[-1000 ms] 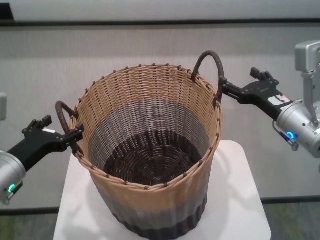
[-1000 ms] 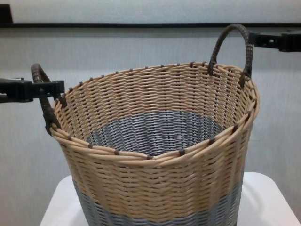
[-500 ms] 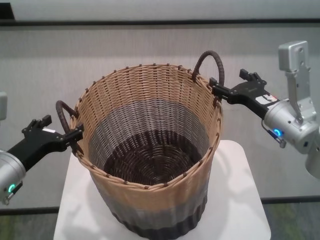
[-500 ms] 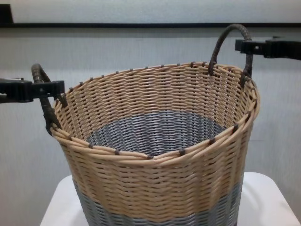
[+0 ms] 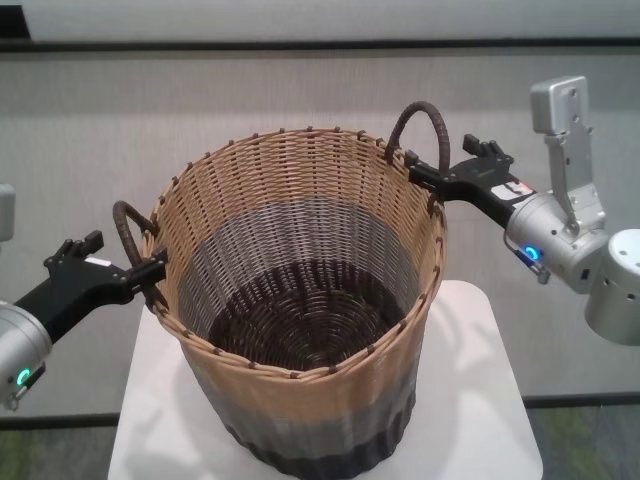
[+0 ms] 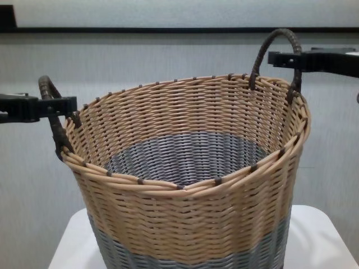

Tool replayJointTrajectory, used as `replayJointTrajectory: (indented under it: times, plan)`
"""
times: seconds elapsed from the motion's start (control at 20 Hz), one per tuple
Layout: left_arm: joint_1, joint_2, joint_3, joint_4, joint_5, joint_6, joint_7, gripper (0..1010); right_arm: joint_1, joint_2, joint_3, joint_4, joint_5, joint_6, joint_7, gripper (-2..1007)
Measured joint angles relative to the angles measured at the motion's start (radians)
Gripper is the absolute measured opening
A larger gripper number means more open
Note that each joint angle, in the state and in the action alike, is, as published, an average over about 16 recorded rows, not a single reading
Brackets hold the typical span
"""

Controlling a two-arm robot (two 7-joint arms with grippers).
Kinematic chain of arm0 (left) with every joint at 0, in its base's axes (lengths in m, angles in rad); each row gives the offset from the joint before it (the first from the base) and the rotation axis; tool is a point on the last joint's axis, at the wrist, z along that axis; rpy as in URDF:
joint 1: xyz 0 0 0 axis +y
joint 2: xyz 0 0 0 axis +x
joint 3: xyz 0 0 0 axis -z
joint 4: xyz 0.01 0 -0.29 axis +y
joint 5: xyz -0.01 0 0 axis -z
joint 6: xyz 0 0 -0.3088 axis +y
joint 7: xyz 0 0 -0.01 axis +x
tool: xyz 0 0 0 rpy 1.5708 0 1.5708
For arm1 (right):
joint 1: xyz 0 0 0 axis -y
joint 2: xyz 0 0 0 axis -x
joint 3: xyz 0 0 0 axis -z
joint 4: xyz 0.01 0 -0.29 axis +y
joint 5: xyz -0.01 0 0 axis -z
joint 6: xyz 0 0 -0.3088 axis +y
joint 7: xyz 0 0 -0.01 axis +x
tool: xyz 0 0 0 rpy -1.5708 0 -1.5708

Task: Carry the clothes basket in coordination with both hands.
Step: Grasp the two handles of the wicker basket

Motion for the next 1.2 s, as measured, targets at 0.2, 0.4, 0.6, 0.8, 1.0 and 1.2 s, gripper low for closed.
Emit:
replayJointTrajectory:
  times: [0.2, 0.4, 0.6, 0.8, 1.0, 1.2]
  plan:
    - [0.000, 0.000, 0.000, 0.000, 0.000, 0.000, 0.000, 1000, 0.028, -0.020, -0.005, 0.047, -0.012, -0.015, 0.008, 1005]
    - [0.000, 0.000, 0.000, 0.000, 0.000, 0.001, 0.000, 1000, 0.056, -0.038, -0.010, 0.095, -0.024, -0.033, 0.016, 1005]
    - [0.000, 0.001, 0.000, -0.001, 0.000, 0.001, 0.000, 1000, 0.083, -0.054, -0.014, 0.143, -0.035, -0.052, 0.024, 1005]
    - [0.000, 0.001, 0.000, -0.001, 0.000, 0.001, 0.000, 1000, 0.108, -0.069, -0.017, 0.190, -0.045, -0.070, 0.032, 1005]
    - [0.000, 0.001, 0.000, -0.001, 0.000, 0.001, 0.000, 1000, 0.127, -0.082, -0.020, 0.227, -0.055, -0.087, 0.038, 1005]
    - [0.001, 0.001, 0.000, -0.001, 0.000, 0.001, 0.000, 999, 0.138, -0.091, -0.020, 0.250, -0.061, -0.101, 0.042, 1005]
